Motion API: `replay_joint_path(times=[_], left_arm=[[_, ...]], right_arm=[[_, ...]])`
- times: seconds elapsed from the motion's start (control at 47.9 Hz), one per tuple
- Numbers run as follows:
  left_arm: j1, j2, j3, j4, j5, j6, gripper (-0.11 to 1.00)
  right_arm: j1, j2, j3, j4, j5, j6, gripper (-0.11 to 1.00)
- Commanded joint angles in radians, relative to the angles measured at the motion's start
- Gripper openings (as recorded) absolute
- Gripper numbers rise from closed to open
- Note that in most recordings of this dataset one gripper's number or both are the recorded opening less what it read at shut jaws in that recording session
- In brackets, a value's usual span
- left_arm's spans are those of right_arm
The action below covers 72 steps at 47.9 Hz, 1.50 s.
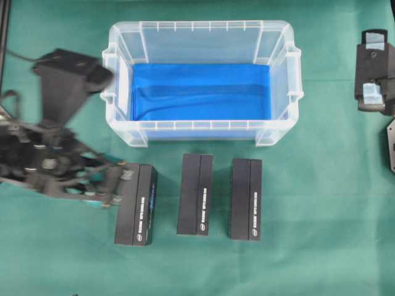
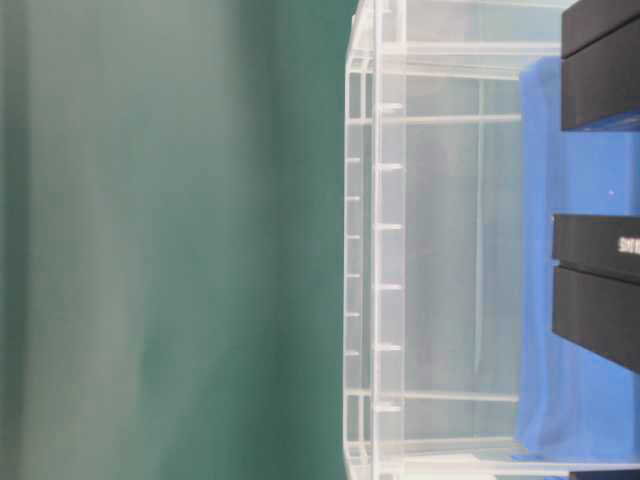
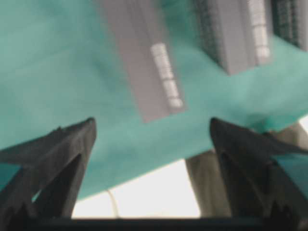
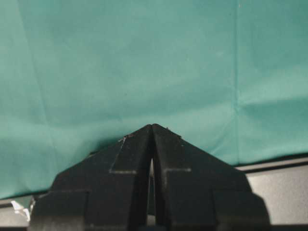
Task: Take the box out of the case with the left arm.
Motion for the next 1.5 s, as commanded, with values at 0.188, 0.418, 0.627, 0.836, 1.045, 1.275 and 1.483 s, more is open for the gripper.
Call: replay_joint_path(times=[0.188,0.418,0.627,0.836,1.045,1.275,1.483], left_arm=[[-0.044,-0.213,0.179,0.003,-0.026,-0.032,0.92],[-0.048,-0.279,0.225,0.003,-0.025,-0.06,0.92],[0.011,-0.281,0.225,0.009,-0.017,-0.044,0.92],[0.156,-0.299,0.23,0.009,-0.011,0.078,0.92],[0.345,-0.301,0.225,0.006,-0.011,0.202,0.92],[0.505,-0.298,0.221,0.002,-0.011,0.333,0.92],[0.546,-0.29,0.215,-0.005,-0.011,0.365,0.92]], right_arm=[[0.0,-0.005,-0.003,-0.002,0.023,0.002,0.02],[0.0,-0.005,0.003,-0.002,0.023,0.002,0.02],[-0.002,-0.005,0.005,-0.002,0.023,0.002,0.02],[0.0,-0.005,0.005,-0.002,0.023,0.003,0.02],[0.0,-0.006,0.005,-0.002,0.023,0.003,0.02],[-0.002,-0.005,0.005,-0.002,0.023,0.003,0.02],[0.0,-0.005,0.003,-0.002,0.023,0.003,0.02]])
